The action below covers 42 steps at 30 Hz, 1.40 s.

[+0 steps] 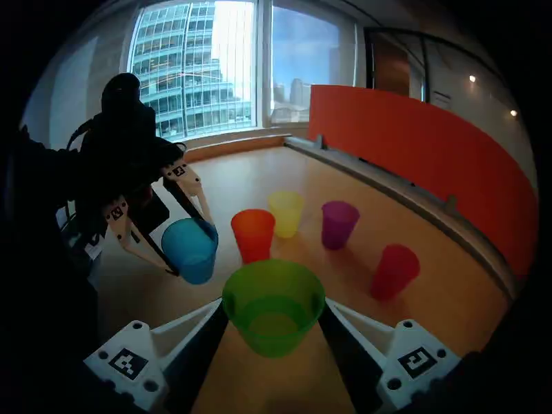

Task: Pour water

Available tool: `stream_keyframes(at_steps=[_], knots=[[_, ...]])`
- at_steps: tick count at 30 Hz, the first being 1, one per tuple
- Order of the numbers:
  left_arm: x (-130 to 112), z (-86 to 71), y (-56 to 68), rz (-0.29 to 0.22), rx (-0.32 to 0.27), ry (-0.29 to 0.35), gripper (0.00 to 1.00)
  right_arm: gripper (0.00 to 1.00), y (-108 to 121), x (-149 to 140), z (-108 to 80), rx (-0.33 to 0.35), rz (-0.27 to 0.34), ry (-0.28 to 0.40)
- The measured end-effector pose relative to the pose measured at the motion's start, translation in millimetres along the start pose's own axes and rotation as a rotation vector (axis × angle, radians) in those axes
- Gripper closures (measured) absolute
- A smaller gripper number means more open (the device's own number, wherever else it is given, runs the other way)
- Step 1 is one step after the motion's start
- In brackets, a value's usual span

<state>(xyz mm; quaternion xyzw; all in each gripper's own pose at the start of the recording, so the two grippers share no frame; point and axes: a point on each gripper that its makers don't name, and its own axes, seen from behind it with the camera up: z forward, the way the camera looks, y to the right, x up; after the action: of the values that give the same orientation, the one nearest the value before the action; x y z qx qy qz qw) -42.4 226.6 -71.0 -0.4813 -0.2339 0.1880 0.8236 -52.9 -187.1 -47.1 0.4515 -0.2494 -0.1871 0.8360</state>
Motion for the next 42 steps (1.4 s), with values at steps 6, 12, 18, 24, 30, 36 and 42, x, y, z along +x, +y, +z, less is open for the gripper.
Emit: stream_keyframes(at_steps=[6,12,18,24,30,36,42], knots=[[-11.8,4.2,0.8,-0.015,-0.008,-0.009,0.14,0.10,-0.2,-9.6,5.9,0.002,0.006,-0.016],[-20.3,6.6,-1.9,-0.021,-0.007,-0.017,0.14,0.10,-0.5,-17.4,12.1,0.001,0.010,-0.030],[-26.2,9.4,-3.3,-0.028,-0.009,-0.020,0.14,0.10,-2.0,-22.1,16.7,0.006,0.018,-0.037],[-33.2,11.5,-3.2,-0.037,-0.011,-0.023,0.14,0.10,-1.8,-24.1,19.8,0.004,0.019,-0.043],[-37.4,10.0,-2.8,-0.048,-0.012,-0.020,0.14,0.10,-1.6,-27.2,21.8,0.003,0.022,-0.049],[-43.6,7.4,-2.6,-0.046,-0.008,-0.030,0.14,0.10,-2.8,-32.3,24.3,0.003,0.021,-0.054],[-44.2,5.8,0.0,-0.034,-0.009,-0.030,0.14,0.10,-6.1,-36.6,27.3,0.007,0.025,-0.057]])
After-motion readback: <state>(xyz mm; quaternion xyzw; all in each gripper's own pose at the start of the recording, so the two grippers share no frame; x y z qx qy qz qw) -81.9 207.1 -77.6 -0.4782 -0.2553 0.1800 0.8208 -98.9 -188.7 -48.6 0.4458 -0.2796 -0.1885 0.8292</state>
